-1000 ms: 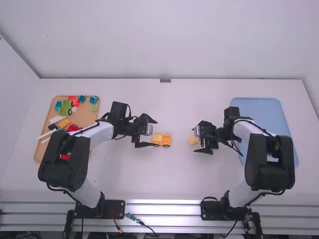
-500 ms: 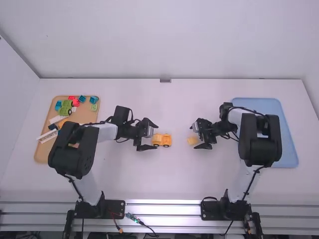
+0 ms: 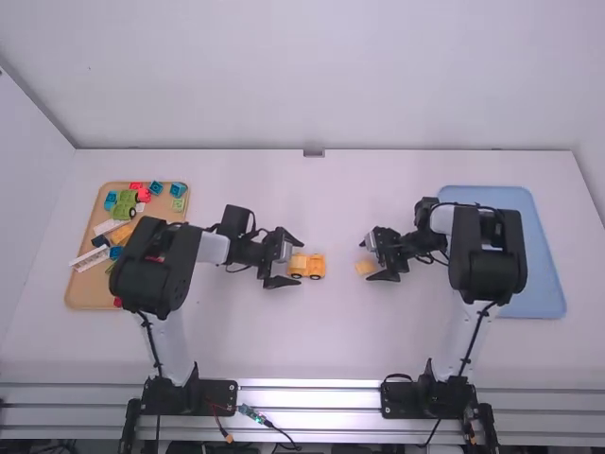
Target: Assemble lego blocks to make yellow taxi
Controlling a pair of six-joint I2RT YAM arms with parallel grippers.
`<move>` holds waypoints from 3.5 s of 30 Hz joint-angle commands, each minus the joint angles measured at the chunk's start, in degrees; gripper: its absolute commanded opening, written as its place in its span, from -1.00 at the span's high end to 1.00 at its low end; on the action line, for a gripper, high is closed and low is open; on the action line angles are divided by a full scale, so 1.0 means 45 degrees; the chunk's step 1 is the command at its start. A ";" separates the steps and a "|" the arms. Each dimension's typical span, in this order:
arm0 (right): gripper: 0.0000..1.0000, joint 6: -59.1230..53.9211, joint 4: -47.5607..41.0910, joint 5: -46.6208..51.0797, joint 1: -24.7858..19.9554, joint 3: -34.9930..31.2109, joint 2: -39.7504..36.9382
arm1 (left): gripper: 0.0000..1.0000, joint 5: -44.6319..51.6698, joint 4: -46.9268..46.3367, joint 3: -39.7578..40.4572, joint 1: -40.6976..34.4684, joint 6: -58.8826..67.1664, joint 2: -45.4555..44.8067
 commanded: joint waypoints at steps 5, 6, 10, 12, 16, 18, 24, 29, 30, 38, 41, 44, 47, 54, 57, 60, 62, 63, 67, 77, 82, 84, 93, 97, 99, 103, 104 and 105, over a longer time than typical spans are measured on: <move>-0.70 0.0285 0.0296 -0.0102 -0.0097 0.0194 0.0726 | -0.98 0.0403 0.0442 0.0384 -0.0146 -0.1239 0.0578; -0.64 0.0275 0.0277 -0.0131 -0.0092 0.0194 0.0775 | -0.98 0.0413 0.0568 0.0379 -0.0126 -0.1379 0.0578; -0.48 0.0193 0.0199 -0.0126 -0.0087 0.0199 0.0857 | -0.98 0.0301 0.0612 0.0282 -0.0214 -0.1355 0.0578; -0.38 0.0193 0.0204 -0.0136 -0.0087 0.0199 0.0857 | -0.98 0.0316 0.0627 0.0204 -0.0214 -0.1273 0.0578; -0.02 0.0193 0.0194 -0.0165 -0.0087 0.0194 0.0857 | -0.98 0.0306 0.0947 -0.0015 -0.0189 -0.1287 0.0578; -0.08 0.0193 0.0189 -0.0175 -0.0087 0.0189 0.0857 | -0.98 0.0311 0.1107 -0.0136 -0.0223 -0.1282 0.0578; -0.08 0.0222 0.0141 -0.0175 -0.0087 0.0189 0.0857 | -0.98 0.0316 0.1608 -0.0437 -0.0199 -0.1307 0.0578; -0.08 0.0241 0.0141 -0.0136 -0.0087 0.0189 0.0857 | -0.98 0.0058 0.1744 -0.0515 -0.0228 -0.1384 0.0578; -0.02 0.0246 0.0141 -0.0146 -0.0087 0.0189 0.0857 | -0.98 -0.0019 0.1705 -0.0500 -0.0223 -0.1379 0.0578; 0.17 0.0241 -0.0005 -0.0141 -0.0087 0.0189 0.0857 | -0.98 0.0015 0.1666 -0.0471 -0.0223 -0.1379 0.0578; 0.25 0.0236 -0.0044 -0.0136 -0.0087 0.0189 0.0857 | -0.98 -0.0029 0.1705 -0.0510 -0.0267 -0.1375 0.0578; 0.32 0.0246 -0.0058 -0.0185 -0.0087 0.0189 0.0857 | -0.98 -0.0024 0.1705 -0.0505 -0.0267 -0.1375 0.0578; 0.46 0.0241 -0.0141 -0.0204 -0.0087 0.0194 0.0857 | -0.98 -0.0248 0.1681 -0.0515 -0.0282 -0.1384 0.0578; 0.49 0.0290 -0.0155 -0.0228 -0.0083 0.0189 0.0857 | -0.98 -0.0432 0.1613 -0.0515 -0.0340 -0.1375 0.0578; 0.50 0.0290 -0.0199 -0.0253 -0.0044 0.0189 0.0853 | -0.98 -0.0457 0.1608 -0.0510 -0.0350 -0.1375 0.0578; 0.51 0.0290 -0.0233 -0.0563 0.0107 0.0189 0.0848 | -0.98 -0.0743 0.1583 -0.0500 -0.0345 -0.1379 0.0578; 0.50 0.0285 -0.0223 -0.0602 0.0121 0.0189 0.0828 | -0.98 -0.0787 0.1554 -0.0515 -0.0345 -0.1379 0.0578; 0.49 0.0290 -0.0199 -0.0588 0.0155 0.0189 0.0828 | -0.98 -0.0777 0.1569 -0.0515 -0.0350 -0.1379 0.0578; 0.49 0.0290 -0.0238 -0.0607 0.0228 0.0228 0.0823 | -0.98 -0.0777 0.1666 -0.0408 -0.0345 -0.1389 0.0797; 0.46 0.0295 -0.0840 -0.1132 0.0330 0.0223 0.0469 | -0.96 0.0170 0.1122 0.1146 -0.0345 -0.2225 0.2550; 0.41 0.0295 -0.0860 -0.1481 0.0427 0.0209 0.0454 | -0.72 -0.0019 0.0743 0.1307 -0.0345 -0.2147 0.2545; 0.40 0.0295 -0.0845 -0.1642 0.0539 0.0214 0.0454 | -0.63 -0.0024 0.0758 0.1282 -0.0345 -0.2142 0.2545; 0.33 0.3019 -0.0821 -0.1156 0.1258 0.1015 0.0445 | -0.49 -0.0019 0.0816 0.1151 -0.0345 -0.2132 0.2541; 0.33 0.3248 -0.0831 -0.0782 0.1719 0.1205 0.0445 | -0.57 -0.0024 0.0942 0.1117 -0.0345 -0.2278 0.2541; 0.45 0.3238 -0.0806 -0.0787 0.1855 0.1214 0.0440 | -0.64 -0.0117 0.0937 0.1117 -0.0345 -0.2283 0.2541; 0.63 0.3155 -0.0816 -0.0714 0.1919 0.1214 0.0391 | -0.75 -0.0670 0.0665 0.1122 -0.0345 -0.2293 0.2419; 0.68 0.3175 -0.0821 -0.0782 0.1919 0.1209 0.0391 | -0.76 -0.0704 0.0588 0.1107 -0.0345 -0.2268 0.2351; 0.72 0.3228 -0.0840 -0.0826 0.1919 0.1209 0.0391 | -0.76 -0.0690 0.0554 0.1083 -0.0345 -0.2225 0.2293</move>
